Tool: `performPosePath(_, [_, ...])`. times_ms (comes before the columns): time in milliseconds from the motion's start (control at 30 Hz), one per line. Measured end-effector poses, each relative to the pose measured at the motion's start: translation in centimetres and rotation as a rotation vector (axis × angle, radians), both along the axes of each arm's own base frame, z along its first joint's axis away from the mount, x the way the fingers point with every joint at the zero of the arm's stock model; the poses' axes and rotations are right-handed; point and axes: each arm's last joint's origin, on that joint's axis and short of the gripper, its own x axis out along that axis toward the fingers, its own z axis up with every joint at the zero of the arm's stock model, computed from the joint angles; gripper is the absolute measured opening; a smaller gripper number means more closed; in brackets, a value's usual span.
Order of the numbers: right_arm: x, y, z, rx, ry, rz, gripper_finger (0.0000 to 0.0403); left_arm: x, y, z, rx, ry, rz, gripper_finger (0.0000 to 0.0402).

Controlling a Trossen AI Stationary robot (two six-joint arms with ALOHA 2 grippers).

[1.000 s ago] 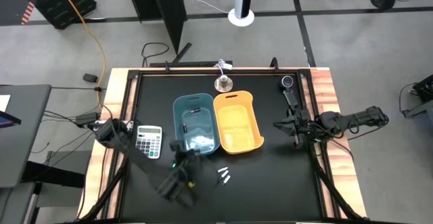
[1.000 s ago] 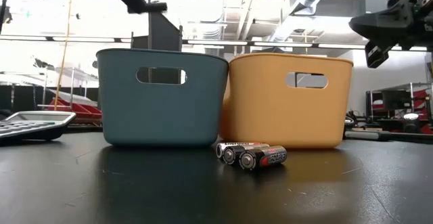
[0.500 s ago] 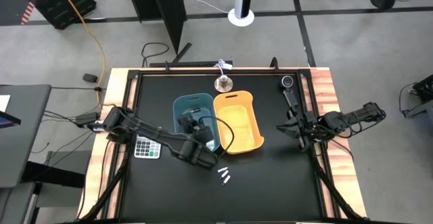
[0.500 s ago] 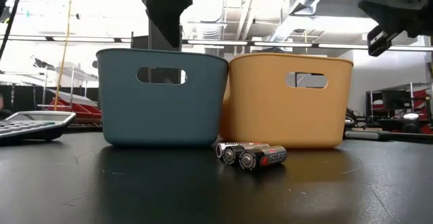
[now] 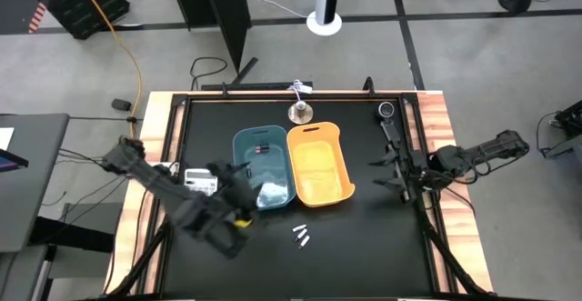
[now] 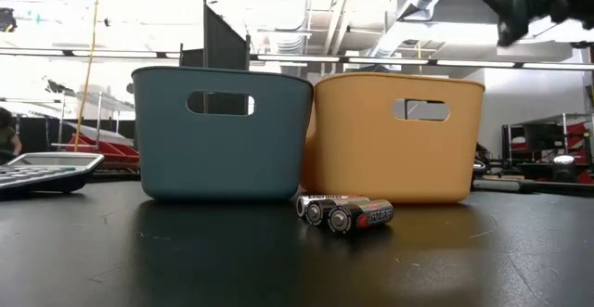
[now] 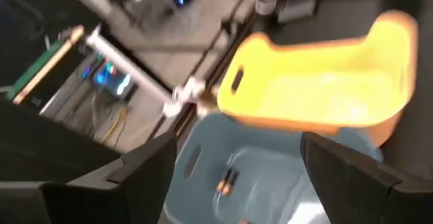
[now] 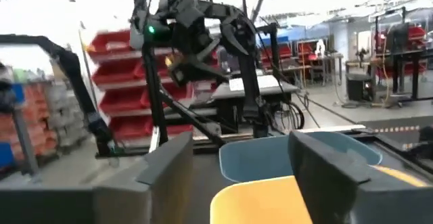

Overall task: Sort batteries
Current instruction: Put the bottom silver battery into the yellow bin

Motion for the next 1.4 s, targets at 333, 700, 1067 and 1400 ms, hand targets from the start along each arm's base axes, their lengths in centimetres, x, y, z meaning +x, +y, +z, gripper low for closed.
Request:
performPosePath(333, [8.2,5.1,3.9,-0.376,0.367,0.142,0.0274,-3.6,-4.2,0.8,-0.058,-0.247,-0.087,0.0294])
performPosePath(700, [17.5,15.3,1.5,-0.668,0.826,0.35,0.0239,-4.3,-4.6,0.7,-0.065,-0.248,-0.101,0.0294])
performPosePath(1067, [23.6,19.2,-3.1,-0.847,1.092,0.41,0.0232,-4.7,-5.0,0.7,-0.089,-0.269,-0.112,0.0294])
performPosePath(1400, [26.7,17.7,-6.1,-0.821,1.164,0.399,0.0232,-5.4,-5.9,0.6,-0.137,-0.267,-0.139,0.0294])
